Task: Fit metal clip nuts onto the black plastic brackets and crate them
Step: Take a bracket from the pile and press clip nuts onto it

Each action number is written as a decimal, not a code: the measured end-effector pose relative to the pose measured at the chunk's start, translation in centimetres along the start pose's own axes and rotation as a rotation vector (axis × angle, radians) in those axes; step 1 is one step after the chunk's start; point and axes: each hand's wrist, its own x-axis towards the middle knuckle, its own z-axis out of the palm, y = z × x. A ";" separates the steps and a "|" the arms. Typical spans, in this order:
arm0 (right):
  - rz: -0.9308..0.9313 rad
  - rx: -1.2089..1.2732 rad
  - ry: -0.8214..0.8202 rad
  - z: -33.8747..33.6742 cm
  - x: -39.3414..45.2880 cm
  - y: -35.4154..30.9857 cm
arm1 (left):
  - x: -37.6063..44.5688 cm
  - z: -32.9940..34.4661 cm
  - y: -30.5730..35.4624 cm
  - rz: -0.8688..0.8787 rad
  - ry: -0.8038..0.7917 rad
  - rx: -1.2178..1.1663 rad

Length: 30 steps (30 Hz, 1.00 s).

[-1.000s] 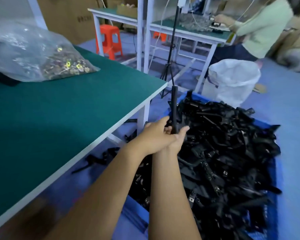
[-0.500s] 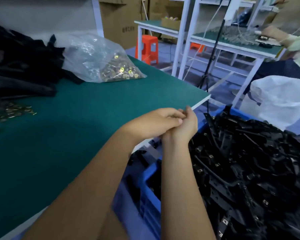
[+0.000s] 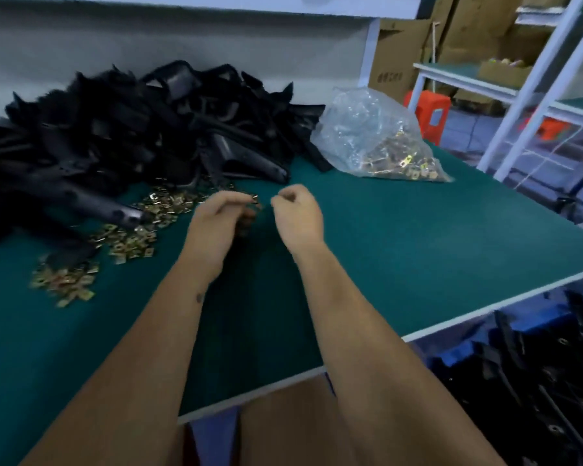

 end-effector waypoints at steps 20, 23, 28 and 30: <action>-0.313 -0.282 0.099 5.4 3.7 -1.4 | 4.9 -4.2 -1.6 0.004 0.290 0.289; -0.406 -0.290 0.234 5.7 2.7 -1.5 | 4.8 -4.7 -0.8 -0.031 0.446 -0.220; -0.457 -0.338 0.548 5.1 2.4 -2.2 | 3.7 -5.4 -0.3 0.380 0.647 0.035; -0.555 -0.307 0.603 5.4 1.7 -2.9 | 3.7 -4.8 -1.1 0.481 0.527 0.388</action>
